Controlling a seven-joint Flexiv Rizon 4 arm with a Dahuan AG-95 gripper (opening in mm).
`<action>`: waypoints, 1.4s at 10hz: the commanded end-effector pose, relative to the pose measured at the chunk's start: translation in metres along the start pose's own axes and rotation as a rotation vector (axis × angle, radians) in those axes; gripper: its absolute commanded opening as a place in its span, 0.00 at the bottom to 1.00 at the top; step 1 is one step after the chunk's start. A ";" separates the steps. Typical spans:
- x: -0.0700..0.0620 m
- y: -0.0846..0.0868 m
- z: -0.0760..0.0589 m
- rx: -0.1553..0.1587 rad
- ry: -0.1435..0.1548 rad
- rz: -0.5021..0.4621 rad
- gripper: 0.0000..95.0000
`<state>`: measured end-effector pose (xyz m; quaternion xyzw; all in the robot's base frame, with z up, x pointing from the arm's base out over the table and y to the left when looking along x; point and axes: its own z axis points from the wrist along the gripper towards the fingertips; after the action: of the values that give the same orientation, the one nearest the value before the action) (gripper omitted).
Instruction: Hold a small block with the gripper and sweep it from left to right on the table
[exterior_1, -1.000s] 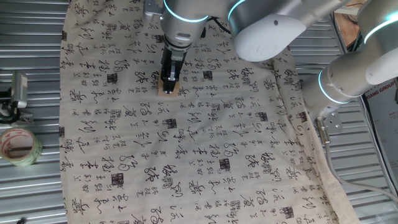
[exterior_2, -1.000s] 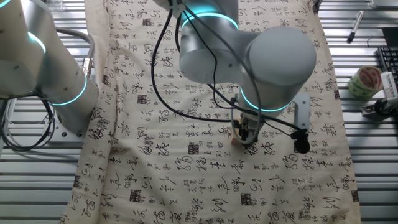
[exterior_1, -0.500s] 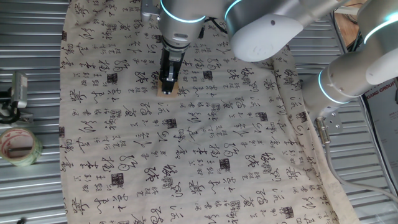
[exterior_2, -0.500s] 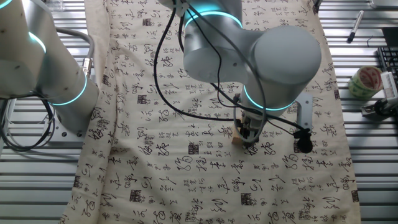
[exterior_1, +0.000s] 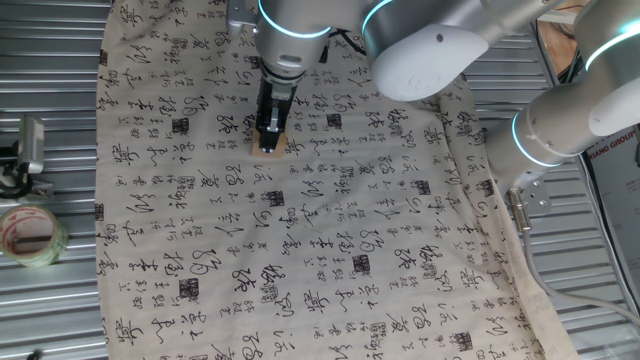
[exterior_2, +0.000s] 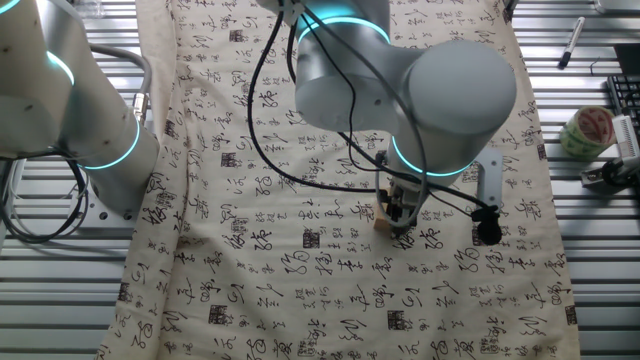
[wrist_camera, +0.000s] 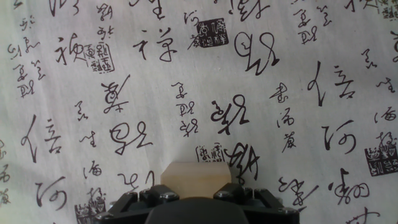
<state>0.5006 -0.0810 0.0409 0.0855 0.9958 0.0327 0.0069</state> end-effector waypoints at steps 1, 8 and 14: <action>-0.001 0.001 0.016 0.001 -0.001 0.004 0.00; -0.002 0.003 0.017 -0.002 0.001 0.004 0.00; -0.002 0.003 0.017 -0.004 -0.003 -0.004 0.00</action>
<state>0.5037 -0.0774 0.0413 0.0839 0.9958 0.0344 0.0084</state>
